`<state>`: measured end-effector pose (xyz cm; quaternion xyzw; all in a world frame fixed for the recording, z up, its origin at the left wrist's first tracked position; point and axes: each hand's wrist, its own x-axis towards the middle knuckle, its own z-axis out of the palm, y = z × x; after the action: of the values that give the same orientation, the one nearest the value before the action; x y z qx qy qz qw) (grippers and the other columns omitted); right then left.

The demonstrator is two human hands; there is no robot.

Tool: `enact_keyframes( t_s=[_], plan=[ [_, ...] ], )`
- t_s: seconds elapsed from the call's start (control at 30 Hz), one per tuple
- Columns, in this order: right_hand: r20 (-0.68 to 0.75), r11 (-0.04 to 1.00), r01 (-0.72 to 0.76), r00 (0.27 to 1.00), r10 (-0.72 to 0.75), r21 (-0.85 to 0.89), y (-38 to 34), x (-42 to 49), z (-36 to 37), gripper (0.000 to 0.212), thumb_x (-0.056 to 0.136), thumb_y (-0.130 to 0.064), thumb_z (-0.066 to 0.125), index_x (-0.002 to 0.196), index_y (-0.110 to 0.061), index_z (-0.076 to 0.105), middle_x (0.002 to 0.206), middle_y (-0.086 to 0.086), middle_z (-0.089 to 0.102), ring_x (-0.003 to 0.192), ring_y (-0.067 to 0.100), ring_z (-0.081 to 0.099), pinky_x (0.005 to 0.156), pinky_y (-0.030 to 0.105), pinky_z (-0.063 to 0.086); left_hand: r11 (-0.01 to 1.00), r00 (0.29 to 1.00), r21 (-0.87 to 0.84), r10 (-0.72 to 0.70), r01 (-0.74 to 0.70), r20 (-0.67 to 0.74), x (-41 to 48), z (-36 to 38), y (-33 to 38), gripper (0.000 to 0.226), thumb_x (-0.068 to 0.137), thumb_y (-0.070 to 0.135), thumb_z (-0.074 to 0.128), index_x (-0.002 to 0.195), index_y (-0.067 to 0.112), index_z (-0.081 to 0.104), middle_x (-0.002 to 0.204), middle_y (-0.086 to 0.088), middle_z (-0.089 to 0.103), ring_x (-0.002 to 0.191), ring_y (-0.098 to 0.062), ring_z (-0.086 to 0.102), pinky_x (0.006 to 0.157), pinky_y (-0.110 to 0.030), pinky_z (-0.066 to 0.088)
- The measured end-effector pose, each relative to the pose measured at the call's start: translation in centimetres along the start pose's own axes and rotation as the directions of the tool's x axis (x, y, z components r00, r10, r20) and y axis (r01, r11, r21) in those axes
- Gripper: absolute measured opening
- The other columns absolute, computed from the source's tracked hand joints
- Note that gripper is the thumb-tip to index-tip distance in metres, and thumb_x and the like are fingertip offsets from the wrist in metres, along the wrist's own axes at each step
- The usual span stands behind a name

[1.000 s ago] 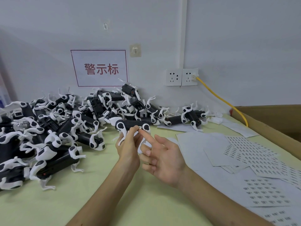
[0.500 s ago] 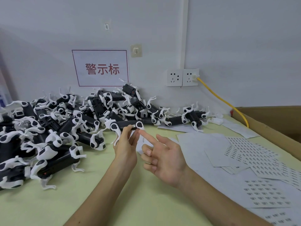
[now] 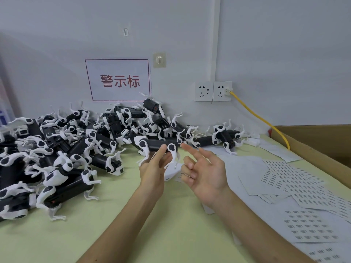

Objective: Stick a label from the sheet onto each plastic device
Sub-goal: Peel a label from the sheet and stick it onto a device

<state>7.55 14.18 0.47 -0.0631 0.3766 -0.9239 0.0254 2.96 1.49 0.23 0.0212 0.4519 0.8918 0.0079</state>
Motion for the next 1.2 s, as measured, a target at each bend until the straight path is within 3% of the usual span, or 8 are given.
enact_keyframes(
  t_s=[0.13, 0.23, 0.37, 0.53, 0.67, 0.77, 0.93, 1.2],
  plan=[
    [-0.083, 0.989, 0.075, 0.993, -0.086, -0.129, -0.5, 0.1, -0.1, 0.048, 0.082, -0.031, 0.055, 0.123, -0.007, 0.064, 0.063, 0.002, 0.042, 0.051, 0.014, 0.024, 0.048, 0.026, 0.02, 0.999, 0.999, 0.033, 0.028, -0.03, 0.039, -0.1, 0.1, -0.3, 0.017, 0.097, 0.014, 0.067, 0.08, 0.014, 0.069, 0.08, 0.0, 0.077, 0.074, -0.009, 0.074, 0.078, -0.029, 0.055],
    [-0.201, 0.922, 0.131, 0.956, -0.215, -0.363, -0.5, 0.4, -0.3, 0.034, 0.092, -0.024, 0.053, 0.118, -0.009, 0.069, 0.07, 0.0, 0.05, 0.051, 0.012, 0.034, 0.047, 0.022, 0.026, 0.998, 0.997, 0.055, 0.04, -0.044, 0.073, -0.1, 0.2, -0.5, 0.023, 0.098, 0.017, 0.065, 0.077, 0.017, 0.073, 0.081, 0.001, 0.077, 0.074, -0.009, 0.074, 0.072, -0.025, 0.056],
    [-0.196, 0.75, 0.139, 0.92, -0.339, -0.646, 0.1, 0.5, -0.1, 0.025, 0.096, -0.021, 0.058, 0.115, -0.03, 0.071, 0.104, -0.008, 0.069, 0.083, 0.009, 0.06, 0.068, 0.023, 0.043, 0.997, 0.987, 0.059, 0.045, -0.054, 0.157, -0.2, 0.4, -0.9, 0.017, 0.104, 0.022, 0.056, 0.108, 0.007, 0.063, 0.086, -0.003, 0.077, 0.077, -0.013, 0.074, 0.071, -0.028, 0.059],
    [-0.135, 0.697, 0.169, 0.924, -0.358, -0.697, 0.4, 0.6, -0.1, 0.028, 0.093, -0.024, 0.067, 0.114, -0.042, 0.063, 0.108, -0.014, 0.066, 0.083, -0.013, 0.063, 0.067, 0.011, 0.046, 0.999, 0.972, 0.039, 0.02, -0.03, 0.234, -0.2, 0.4, -0.9, 0.022, 0.106, 0.023, 0.052, 0.116, 0.006, 0.061, 0.104, -0.01, 0.077, 0.093, -0.02, 0.075, 0.076, -0.029, 0.06],
    [-0.103, 0.621, 0.191, 0.908, -0.406, -0.76, 0.6, 0.9, -0.4, 0.028, 0.09, -0.024, 0.071, 0.111, -0.042, 0.063, 0.111, -0.015, 0.067, 0.099, -0.003, 0.063, 0.086, 0.025, 0.048, 0.987, 0.98, 0.136, 0.054, -0.081, 0.193, 0.1, 0.1, -1.1, 0.007, 0.099, 0.014, 0.063, 0.102, 0.008, 0.064, 0.094, -0.008, 0.071, 0.088, -0.021, 0.07, 0.087, -0.035, 0.054],
    [-0.075, 0.579, 0.195, 0.91, -0.408, -0.791, 1.0, 1.1, -0.6, 0.03, 0.089, -0.025, 0.073, 0.11, -0.041, 0.061, 0.115, -0.014, 0.065, 0.108, 0.003, 0.061, 0.096, 0.027, 0.048, 0.991, 0.987, 0.124, 0.04, -0.059, 0.153, 0.3, -0.1, -1.1, 0.011, 0.1, 0.015, 0.062, 0.107, 0.006, 0.064, 0.094, -0.01, 0.071, 0.088, -0.023, 0.069, 0.094, -0.04, 0.051],
    [-0.044, 0.55, 0.19, 0.922, -0.384, -0.813, 1.4, 1.4, -1.1, 0.042, 0.087, -0.029, 0.076, 0.124, -0.034, 0.057, 0.123, -0.012, 0.063, 0.115, 0.003, 0.059, 0.094, 0.024, 0.05, 0.98, 0.982, 0.179, 0.052, -0.085, 0.183, 0.5, -0.2, -1.4, 0.014, 0.101, 0.017, 0.06, 0.109, 0.006, 0.065, 0.084, -0.002, 0.077, 0.079, -0.016, 0.074, 0.083, -0.033, 0.051],
    [-0.042, 0.54, 0.185, 0.924, -0.38, -0.821, 1.3, 1.6, -1.3, 0.038, 0.084, -0.033, 0.079, 0.114, -0.044, 0.058, 0.117, -0.012, 0.065, 0.101, 0.005, 0.068, 0.096, 0.034, 0.053, 0.912, 0.974, 0.357, 0.152, -0.204, 0.169, 0.2, 0.0, -1.7, 0.023, 0.104, 0.028, 0.056, 0.114, 0.01, 0.068, 0.108, -0.009, 0.077, 0.104, -0.03, 0.073, 0.101, -0.053, 0.053]
  ],
)
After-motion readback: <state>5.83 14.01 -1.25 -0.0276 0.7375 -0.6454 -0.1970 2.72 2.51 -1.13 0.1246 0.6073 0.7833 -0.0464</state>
